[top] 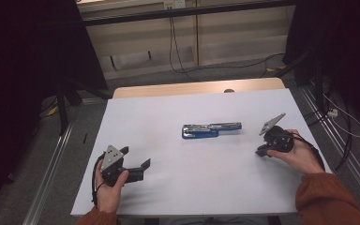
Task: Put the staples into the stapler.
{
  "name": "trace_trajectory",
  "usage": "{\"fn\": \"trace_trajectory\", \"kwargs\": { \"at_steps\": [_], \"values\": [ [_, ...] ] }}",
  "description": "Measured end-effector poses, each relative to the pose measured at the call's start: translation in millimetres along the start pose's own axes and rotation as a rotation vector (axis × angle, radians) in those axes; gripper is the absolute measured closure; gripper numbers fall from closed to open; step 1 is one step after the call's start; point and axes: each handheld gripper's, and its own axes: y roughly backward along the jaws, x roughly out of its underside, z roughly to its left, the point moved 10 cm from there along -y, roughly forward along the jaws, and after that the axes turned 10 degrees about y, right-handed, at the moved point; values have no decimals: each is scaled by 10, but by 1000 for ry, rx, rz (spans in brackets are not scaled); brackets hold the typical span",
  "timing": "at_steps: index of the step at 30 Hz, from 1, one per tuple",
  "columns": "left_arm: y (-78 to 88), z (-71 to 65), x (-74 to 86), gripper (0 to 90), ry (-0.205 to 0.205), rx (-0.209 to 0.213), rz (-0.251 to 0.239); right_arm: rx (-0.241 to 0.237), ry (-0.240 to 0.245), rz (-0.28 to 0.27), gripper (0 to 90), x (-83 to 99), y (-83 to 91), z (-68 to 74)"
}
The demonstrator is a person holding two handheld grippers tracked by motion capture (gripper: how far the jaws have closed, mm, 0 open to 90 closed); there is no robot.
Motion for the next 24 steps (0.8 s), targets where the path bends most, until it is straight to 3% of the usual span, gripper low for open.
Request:
{"fn": "trace_trajectory", "kwargs": {
  "at_steps": [5, 24],
  "values": [
    [5, 15, -6, 44, -6, -17, -2, 4, -3, -22, 792, -27, 19, -6],
    [-3, 10, -3, 43, 9, -2, -1, -6, 26, -104, 792, -241, 86, 72]
  ]
}}
